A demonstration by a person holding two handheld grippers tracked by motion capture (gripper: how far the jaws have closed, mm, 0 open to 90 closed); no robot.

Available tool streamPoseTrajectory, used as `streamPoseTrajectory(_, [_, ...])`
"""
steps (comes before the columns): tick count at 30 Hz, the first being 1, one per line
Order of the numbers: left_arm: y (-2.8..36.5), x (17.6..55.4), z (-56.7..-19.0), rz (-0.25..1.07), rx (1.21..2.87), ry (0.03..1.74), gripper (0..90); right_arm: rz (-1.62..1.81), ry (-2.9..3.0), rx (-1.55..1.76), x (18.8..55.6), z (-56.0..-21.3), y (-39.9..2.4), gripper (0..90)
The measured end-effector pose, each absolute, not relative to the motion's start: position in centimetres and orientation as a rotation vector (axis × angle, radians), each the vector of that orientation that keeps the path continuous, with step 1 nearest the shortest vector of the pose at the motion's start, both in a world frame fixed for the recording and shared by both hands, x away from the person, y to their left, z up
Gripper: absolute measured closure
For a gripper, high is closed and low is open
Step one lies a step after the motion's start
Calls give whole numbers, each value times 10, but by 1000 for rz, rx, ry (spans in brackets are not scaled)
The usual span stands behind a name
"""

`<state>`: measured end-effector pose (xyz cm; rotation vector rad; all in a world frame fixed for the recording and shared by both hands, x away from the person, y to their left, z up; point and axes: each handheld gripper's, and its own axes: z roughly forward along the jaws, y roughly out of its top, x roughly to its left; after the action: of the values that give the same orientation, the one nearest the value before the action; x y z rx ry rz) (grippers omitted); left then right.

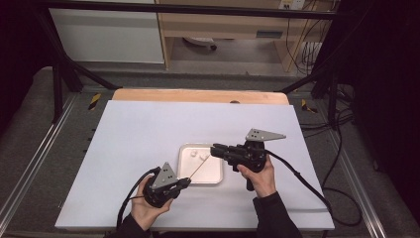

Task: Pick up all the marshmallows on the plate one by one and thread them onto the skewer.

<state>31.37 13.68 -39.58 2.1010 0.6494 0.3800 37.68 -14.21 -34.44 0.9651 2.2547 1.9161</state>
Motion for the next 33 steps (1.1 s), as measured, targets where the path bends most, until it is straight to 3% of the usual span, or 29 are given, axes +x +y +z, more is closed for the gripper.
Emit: streamPoseTrajectory(33, [139,308,-397,465,2066,601,888,2050,2291,930,372,-355,-130,815])
